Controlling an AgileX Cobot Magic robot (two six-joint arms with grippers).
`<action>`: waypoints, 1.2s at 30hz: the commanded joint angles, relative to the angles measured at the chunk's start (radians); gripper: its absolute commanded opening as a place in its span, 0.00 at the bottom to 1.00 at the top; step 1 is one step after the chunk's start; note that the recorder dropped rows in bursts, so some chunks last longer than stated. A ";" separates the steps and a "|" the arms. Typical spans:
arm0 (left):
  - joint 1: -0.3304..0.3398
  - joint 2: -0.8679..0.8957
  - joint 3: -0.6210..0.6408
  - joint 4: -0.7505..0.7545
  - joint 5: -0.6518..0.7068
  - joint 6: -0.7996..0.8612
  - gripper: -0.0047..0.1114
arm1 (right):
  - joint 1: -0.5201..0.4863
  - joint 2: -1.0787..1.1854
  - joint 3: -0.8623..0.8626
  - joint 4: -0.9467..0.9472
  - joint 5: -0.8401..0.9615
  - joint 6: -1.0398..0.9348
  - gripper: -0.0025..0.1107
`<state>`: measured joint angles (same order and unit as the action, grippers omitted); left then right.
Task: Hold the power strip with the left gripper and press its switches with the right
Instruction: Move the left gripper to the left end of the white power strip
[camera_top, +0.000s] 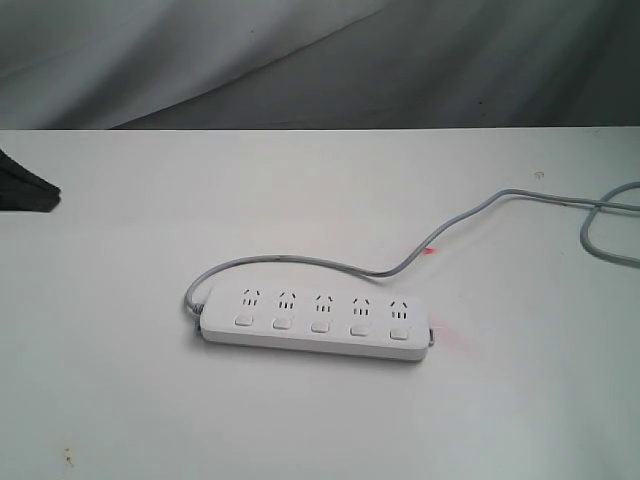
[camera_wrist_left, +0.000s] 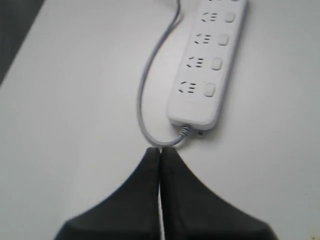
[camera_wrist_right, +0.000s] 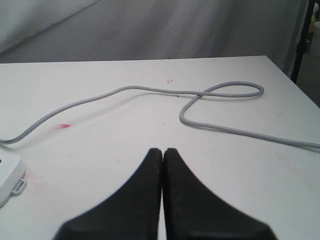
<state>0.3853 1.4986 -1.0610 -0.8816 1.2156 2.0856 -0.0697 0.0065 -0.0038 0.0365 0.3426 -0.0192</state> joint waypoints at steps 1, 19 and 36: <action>-0.109 0.097 -0.003 0.082 0.006 0.007 0.15 | -0.002 -0.006 0.004 0.000 -0.001 0.001 0.02; -0.273 0.442 -0.226 0.232 -0.090 0.007 0.69 | -0.002 -0.006 0.004 0.000 -0.001 0.001 0.02; -0.284 0.475 -0.236 0.069 -0.042 0.007 0.71 | -0.002 -0.006 0.004 0.000 -0.001 0.001 0.02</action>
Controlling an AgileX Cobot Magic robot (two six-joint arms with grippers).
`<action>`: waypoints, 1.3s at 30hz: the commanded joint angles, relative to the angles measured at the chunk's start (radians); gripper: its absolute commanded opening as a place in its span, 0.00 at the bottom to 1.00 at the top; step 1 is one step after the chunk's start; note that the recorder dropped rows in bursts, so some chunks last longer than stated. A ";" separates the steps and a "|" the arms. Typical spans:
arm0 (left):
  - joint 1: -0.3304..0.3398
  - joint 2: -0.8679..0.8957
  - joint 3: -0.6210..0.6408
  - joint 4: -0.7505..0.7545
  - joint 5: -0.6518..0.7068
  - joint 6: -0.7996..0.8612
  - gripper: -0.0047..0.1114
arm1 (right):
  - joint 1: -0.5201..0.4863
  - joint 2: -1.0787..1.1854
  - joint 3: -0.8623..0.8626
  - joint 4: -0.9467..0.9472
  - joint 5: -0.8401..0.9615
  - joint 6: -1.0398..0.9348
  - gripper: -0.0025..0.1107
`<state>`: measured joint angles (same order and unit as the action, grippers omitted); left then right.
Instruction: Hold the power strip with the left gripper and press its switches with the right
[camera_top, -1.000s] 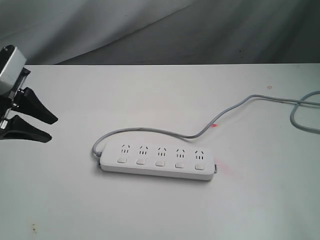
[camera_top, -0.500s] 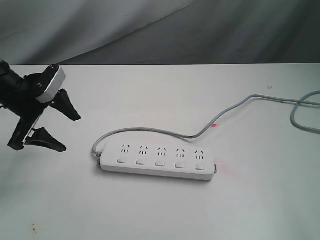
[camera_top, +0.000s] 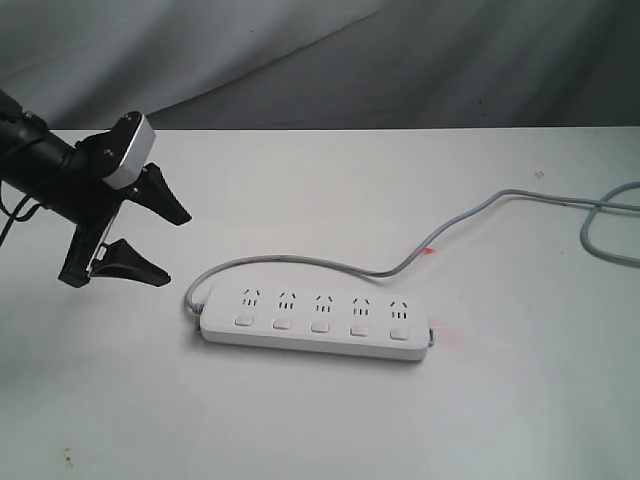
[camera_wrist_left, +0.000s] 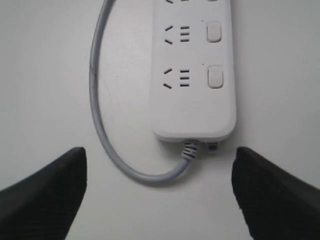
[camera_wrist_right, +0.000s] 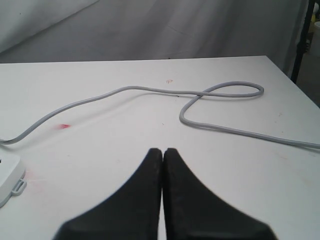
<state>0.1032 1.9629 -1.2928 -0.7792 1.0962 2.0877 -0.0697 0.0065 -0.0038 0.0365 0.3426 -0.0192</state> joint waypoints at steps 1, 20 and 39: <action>-0.002 0.017 -0.005 -0.033 0.101 0.005 0.73 | -0.002 -0.006 0.004 0.000 -0.001 0.001 0.02; -0.103 0.136 -0.005 -0.025 0.002 0.005 0.77 | -0.002 -0.006 0.004 0.000 -0.001 0.001 0.02; -0.113 0.203 -0.005 -0.054 -0.095 0.005 0.77 | -0.002 -0.006 0.004 0.000 -0.001 0.001 0.02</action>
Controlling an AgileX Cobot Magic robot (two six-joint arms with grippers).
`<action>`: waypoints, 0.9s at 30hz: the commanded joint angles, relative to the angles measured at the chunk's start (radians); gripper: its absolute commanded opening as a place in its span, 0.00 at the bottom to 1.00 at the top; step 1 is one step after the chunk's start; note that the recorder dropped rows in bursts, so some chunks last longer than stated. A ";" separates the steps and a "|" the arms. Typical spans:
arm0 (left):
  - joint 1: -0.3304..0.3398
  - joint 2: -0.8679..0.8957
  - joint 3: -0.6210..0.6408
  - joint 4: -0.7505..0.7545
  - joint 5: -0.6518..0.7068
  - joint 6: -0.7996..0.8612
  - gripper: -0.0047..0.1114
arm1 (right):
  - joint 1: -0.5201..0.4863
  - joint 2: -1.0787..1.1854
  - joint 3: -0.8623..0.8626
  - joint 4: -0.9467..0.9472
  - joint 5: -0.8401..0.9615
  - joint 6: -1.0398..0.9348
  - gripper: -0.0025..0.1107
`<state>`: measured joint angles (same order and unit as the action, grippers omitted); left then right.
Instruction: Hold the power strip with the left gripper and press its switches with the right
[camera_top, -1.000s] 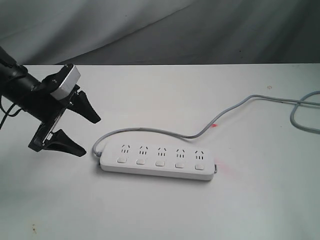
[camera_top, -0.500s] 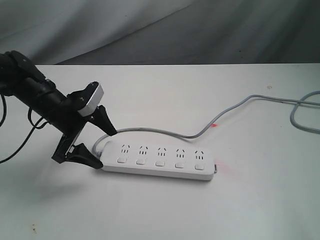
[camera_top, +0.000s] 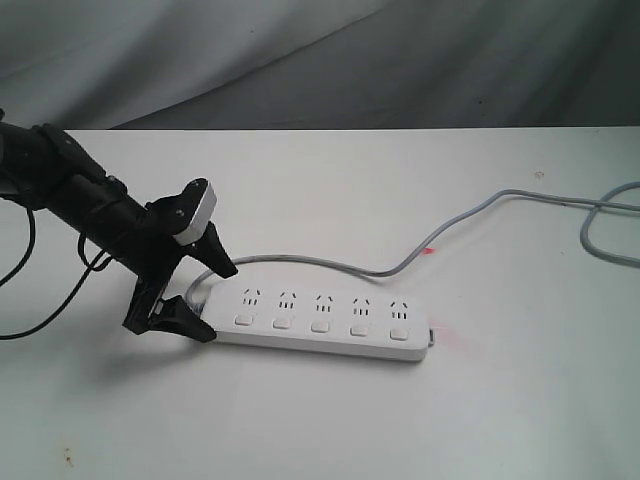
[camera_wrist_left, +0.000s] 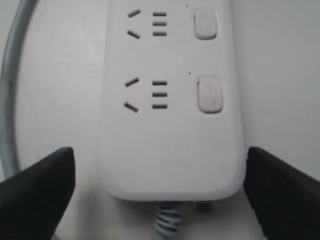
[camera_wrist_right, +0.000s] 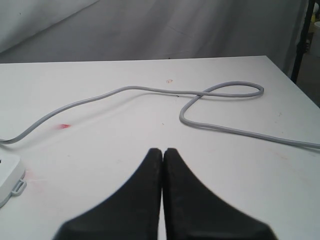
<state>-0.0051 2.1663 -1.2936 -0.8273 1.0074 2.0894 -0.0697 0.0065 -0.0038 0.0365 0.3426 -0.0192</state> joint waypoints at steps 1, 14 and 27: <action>-0.005 0.000 -0.004 -0.006 -0.006 0.003 0.77 | -0.002 -0.006 0.004 0.000 -0.001 0.001 0.02; -0.005 0.000 -0.004 -0.024 0.037 0.003 0.48 | -0.002 -0.006 0.004 0.000 -0.001 0.001 0.02; -0.005 0.000 -0.004 -0.024 0.046 0.003 0.45 | -0.002 -0.006 0.004 0.000 -0.001 0.001 0.02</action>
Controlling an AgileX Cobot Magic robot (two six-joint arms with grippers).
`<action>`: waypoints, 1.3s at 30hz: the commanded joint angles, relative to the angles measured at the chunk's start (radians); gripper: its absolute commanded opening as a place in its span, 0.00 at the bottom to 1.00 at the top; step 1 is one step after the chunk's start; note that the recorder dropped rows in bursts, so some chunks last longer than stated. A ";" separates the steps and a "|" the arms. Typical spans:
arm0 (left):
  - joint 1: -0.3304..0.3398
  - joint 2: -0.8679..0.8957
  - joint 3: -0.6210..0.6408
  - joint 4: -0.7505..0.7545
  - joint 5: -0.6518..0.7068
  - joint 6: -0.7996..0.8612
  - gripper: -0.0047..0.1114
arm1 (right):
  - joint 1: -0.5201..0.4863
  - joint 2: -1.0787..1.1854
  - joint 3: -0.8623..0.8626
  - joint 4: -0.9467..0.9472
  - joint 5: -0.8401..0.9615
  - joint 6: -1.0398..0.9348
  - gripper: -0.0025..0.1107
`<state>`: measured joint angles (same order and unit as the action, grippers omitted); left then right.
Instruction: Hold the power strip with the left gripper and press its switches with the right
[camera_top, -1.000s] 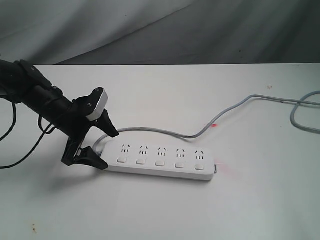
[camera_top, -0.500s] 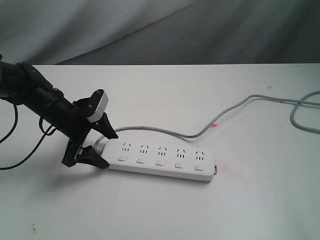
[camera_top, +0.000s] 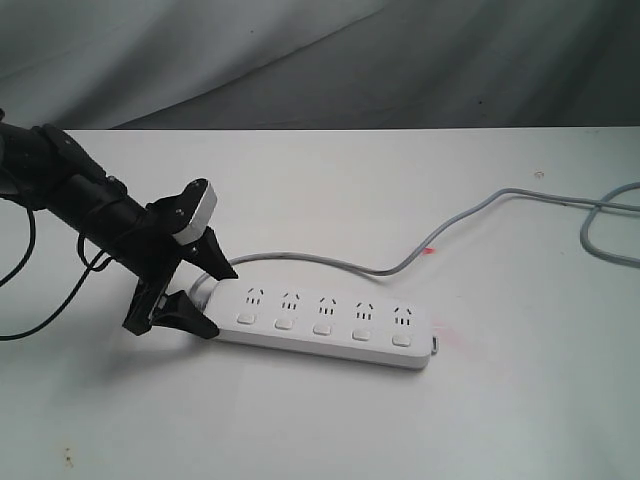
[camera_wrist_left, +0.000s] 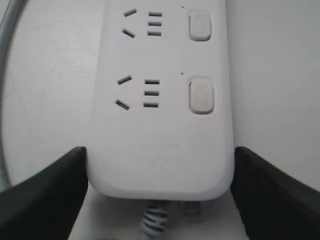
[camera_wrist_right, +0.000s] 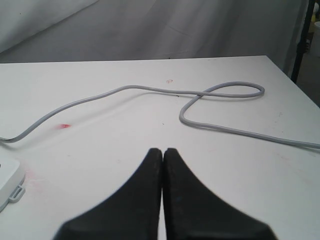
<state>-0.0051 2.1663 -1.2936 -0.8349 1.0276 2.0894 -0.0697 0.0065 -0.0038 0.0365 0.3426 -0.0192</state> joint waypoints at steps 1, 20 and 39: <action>-0.005 0.000 -0.004 -0.016 0.026 0.003 0.45 | -0.002 -0.006 0.004 0.000 -0.001 0.001 0.02; -0.005 0.000 -0.004 -0.016 0.026 0.003 0.45 | -0.002 -0.006 0.004 0.000 -0.001 0.001 0.02; -0.005 0.000 -0.004 -0.016 0.026 0.003 0.45 | -0.002 -0.006 0.004 -0.037 -0.361 -0.002 0.02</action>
<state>-0.0051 2.1663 -1.2936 -0.8349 1.0285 2.0894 -0.0697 0.0065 -0.0038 0.0146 0.1465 -0.0192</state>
